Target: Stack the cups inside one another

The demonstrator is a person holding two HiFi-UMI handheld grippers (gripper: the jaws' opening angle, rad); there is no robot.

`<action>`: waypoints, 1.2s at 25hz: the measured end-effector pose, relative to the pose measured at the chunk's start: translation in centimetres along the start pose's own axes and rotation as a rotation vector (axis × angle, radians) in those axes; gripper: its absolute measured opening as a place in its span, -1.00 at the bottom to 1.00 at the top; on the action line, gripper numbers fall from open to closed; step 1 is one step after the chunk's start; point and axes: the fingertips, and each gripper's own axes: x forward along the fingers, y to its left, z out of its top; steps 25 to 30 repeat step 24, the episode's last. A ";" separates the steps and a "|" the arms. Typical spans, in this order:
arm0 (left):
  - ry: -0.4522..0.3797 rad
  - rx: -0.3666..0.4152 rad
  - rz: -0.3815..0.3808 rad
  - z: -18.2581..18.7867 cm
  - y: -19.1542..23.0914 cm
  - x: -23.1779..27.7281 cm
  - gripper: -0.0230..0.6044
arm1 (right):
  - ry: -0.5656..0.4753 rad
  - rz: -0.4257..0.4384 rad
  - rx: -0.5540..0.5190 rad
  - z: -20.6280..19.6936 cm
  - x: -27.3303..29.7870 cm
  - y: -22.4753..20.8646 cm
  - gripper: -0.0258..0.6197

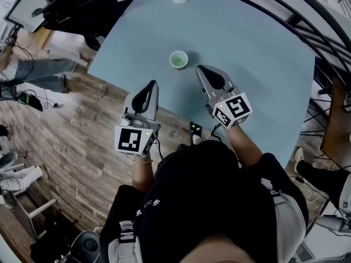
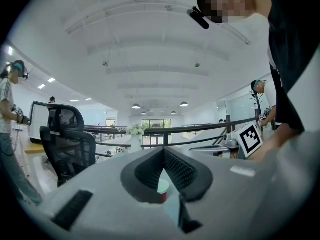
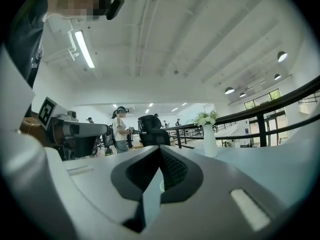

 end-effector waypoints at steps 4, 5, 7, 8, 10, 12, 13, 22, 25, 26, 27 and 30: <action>0.001 0.006 -0.005 0.2 -0.5 0.2 -0.97 | 0.001 0.003 0.004 0.1 -0.4 -0.1 -0.90; 0.001 0.008 -0.005 0.2 -0.7 0.2 -0.97 | 0.000 0.005 0.006 0.2 -0.6 -0.2 -0.90; 0.002 0.010 -0.005 0.2 -0.8 0.3 -0.97 | -0.004 0.007 0.012 0.2 -0.7 -0.2 -0.90; 0.004 0.011 -0.004 0.2 -0.8 0.3 -0.97 | -0.004 0.007 0.013 0.3 -0.6 -0.3 -0.90; 0.004 0.012 -0.004 0.3 -0.9 0.4 -0.97 | -0.004 0.008 0.011 0.3 -0.6 -0.3 -0.90; 0.004 0.011 -0.003 0.2 -1.1 0.4 -0.97 | -0.005 0.010 0.009 0.4 -0.8 -0.3 -0.90; 0.005 0.011 -0.002 0.2 -1.2 0.3 -0.97 | -0.006 0.011 0.010 0.4 -0.9 -0.3 -0.90; 0.011 0.008 0.004 0.3 -0.8 0.2 -0.97 | -0.019 0.025 0.007 1.1 -0.5 0.2 -0.90; 0.014 0.006 0.006 0.3 -0.7 0.2 -0.97 | -0.022 0.033 0.006 1.2 -0.4 0.4 -0.90; 0.014 0.006 0.006 0.3 -0.7 0.2 -0.97 | -0.022 0.033 0.006 1.2 -0.4 0.4 -0.90; 0.014 0.006 0.006 0.3 -0.7 0.2 -0.97 | -0.022 0.033 0.006 1.2 -0.4 0.4 -0.90; 0.014 0.006 0.006 0.3 -0.7 0.2 -0.97 | -0.022 0.033 0.006 1.2 -0.4 0.4 -0.90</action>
